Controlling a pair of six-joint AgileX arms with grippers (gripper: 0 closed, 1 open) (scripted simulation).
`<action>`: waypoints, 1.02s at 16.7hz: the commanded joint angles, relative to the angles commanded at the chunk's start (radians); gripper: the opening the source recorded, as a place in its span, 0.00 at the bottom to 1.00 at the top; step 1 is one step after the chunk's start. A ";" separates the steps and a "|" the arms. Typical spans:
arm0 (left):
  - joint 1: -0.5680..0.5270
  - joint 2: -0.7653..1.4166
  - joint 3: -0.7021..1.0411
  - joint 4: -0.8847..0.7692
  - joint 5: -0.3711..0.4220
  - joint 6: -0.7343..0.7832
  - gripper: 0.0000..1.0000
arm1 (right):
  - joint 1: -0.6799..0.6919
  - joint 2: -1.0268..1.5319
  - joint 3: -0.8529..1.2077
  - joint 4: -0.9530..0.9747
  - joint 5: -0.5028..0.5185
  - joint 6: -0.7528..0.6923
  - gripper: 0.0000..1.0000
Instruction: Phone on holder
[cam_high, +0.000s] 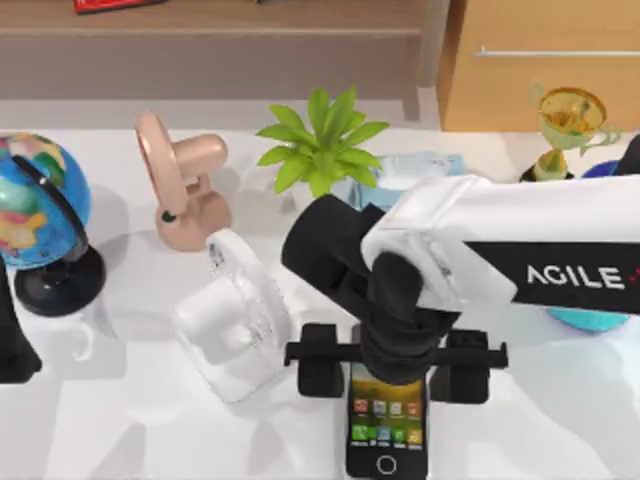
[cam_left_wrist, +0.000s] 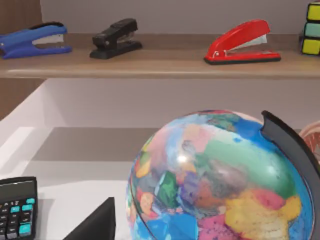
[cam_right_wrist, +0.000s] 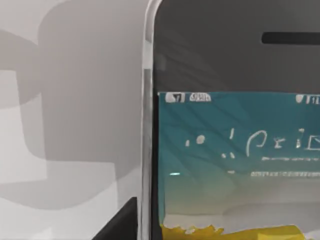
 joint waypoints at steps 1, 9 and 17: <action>0.000 0.000 0.000 0.000 0.000 0.000 1.00 | -0.009 -0.009 0.000 -0.001 -0.002 -0.007 0.00; 0.000 0.000 0.000 0.000 0.000 0.000 1.00 | -0.330 -0.293 0.021 0.179 -0.184 -0.273 0.00; 0.000 0.000 0.000 0.000 0.000 0.000 1.00 | -0.915 -0.596 -0.005 0.517 -0.588 -0.755 0.00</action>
